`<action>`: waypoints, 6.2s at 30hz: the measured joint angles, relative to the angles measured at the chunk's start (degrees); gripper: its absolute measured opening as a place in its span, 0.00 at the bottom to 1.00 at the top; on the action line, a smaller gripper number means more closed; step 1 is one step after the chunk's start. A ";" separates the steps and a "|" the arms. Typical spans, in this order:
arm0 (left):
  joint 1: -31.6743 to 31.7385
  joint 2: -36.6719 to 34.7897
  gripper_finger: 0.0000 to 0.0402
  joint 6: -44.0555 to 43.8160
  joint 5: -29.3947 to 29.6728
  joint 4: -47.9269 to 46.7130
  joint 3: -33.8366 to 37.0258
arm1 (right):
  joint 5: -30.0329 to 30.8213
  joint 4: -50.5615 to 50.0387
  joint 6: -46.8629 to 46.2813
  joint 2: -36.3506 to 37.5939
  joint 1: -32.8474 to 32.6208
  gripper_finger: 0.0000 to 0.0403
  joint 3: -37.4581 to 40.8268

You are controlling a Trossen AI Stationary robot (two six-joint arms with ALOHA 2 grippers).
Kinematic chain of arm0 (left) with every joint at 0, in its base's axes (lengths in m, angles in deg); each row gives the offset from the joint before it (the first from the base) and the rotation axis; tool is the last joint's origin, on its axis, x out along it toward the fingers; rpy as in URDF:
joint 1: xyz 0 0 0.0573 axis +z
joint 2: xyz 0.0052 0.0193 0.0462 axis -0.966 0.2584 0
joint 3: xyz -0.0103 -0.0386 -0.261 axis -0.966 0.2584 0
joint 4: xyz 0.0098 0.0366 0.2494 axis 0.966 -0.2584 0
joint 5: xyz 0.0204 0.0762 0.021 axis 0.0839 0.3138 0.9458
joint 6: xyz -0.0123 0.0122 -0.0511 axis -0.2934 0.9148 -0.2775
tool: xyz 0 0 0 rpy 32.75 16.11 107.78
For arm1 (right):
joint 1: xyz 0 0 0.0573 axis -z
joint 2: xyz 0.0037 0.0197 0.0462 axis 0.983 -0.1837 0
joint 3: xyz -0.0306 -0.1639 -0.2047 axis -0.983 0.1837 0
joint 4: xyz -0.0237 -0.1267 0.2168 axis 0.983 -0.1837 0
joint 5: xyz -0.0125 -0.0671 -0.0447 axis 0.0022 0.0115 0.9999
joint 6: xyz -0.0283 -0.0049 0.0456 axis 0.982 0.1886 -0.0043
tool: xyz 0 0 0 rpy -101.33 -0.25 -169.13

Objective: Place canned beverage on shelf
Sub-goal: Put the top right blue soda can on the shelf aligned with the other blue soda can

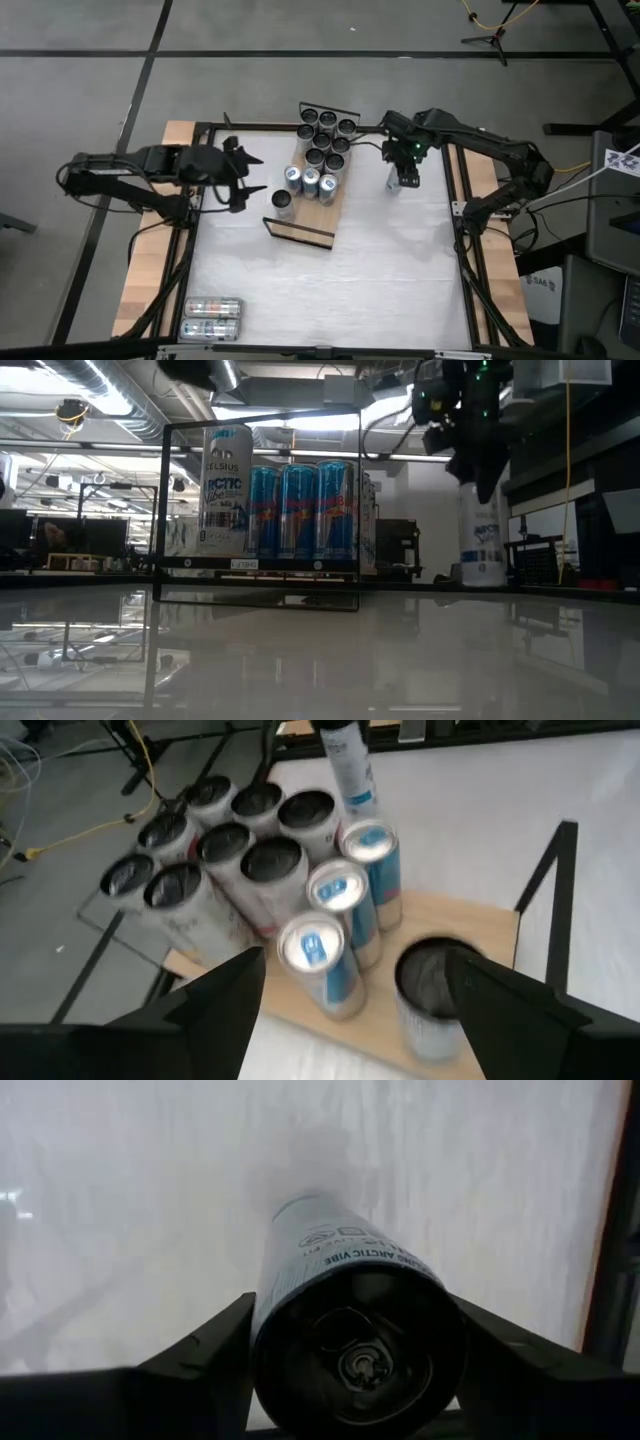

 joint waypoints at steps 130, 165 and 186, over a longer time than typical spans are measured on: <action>-0.01 -14.80 0.75 -4.55 -2.80 10.65 22.75 | -2.14 8.97 -28.65 -32.15 -29.28 0.65 -42.32; 0.00 -14.80 0.75 -4.55 -2.80 10.65 22.75 | -2.21 9.22 -28.65 -32.11 -29.23 0.65 -42.32; -0.02 -14.80 0.75 -4.55 -2.80 10.63 22.75 | -4.15 9.46 -28.65 -31.87 -29.23 0.89 -42.30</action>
